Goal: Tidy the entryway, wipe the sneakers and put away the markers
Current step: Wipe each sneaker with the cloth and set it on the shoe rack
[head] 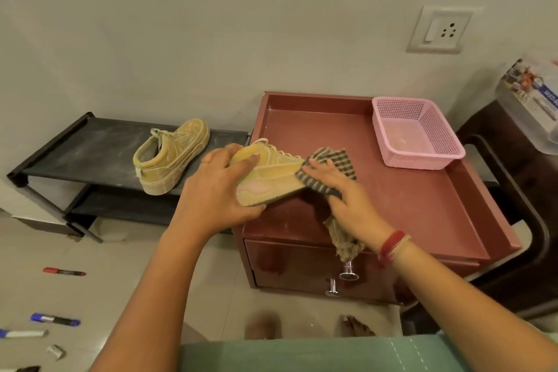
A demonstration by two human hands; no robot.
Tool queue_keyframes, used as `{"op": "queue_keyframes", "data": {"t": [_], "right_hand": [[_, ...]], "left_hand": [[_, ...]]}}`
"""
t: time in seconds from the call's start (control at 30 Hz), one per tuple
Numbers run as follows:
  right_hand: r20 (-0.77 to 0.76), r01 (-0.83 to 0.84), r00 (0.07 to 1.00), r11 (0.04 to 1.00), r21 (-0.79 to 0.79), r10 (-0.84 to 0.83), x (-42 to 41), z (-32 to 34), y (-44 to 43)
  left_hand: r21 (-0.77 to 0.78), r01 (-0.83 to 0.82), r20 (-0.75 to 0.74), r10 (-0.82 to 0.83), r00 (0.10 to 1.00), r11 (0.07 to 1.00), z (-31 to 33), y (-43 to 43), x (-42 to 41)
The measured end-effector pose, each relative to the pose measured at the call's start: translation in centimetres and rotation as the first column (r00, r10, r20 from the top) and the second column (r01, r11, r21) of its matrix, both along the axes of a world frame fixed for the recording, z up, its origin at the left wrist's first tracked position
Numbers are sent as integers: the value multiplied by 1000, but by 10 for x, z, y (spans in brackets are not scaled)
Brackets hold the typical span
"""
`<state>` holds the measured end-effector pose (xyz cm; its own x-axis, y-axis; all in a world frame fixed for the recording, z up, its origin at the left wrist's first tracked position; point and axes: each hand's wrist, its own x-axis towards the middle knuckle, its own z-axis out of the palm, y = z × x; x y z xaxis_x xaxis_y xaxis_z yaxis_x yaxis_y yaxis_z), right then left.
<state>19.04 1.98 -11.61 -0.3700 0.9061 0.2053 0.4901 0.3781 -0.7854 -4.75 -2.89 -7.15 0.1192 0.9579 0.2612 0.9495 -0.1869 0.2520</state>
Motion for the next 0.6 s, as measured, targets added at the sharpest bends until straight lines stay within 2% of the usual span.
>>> {"op": "queue_keyframes", "data": {"t": [0.07, 0.17, 0.3, 0.4, 0.43, 0.53, 0.6], "right_hand": [[-12, -8, 1000, 1000, 26, 8, 2, 2, 4], [-79, 131, 987, 988, -87, -138, 5, 10, 25], [-50, 71, 996, 997, -9, -71, 2, 1, 20], [-104, 188, 974, 976, -110, -200, 10, 6, 31], [-86, 196, 975, 977, -79, -203, 9, 8, 27], [17, 36, 999, 991, 132, -39, -6, 2, 0], [16, 42, 999, 990, 137, -45, -4, -1, 2]], "left_hand": [[-13, -11, 28, 11, 1000, 1000, -1, 1, -1], [-22, -24, 62, 25, 998, 999, 0, 0, 0], [-9, -12, 96, 13, 995, 1000, -1, 1, -2], [-8, -11, 106, 12, 994, 1000, -1, 0, -1], [-7, -10, 110, 11, 994, 1000, -1, -1, -1], [-5, -9, 125, 10, 992, 1000, -2, 0, -1], [-11, -10, 125, 11, 992, 1000, -1, 0, -1]]}}
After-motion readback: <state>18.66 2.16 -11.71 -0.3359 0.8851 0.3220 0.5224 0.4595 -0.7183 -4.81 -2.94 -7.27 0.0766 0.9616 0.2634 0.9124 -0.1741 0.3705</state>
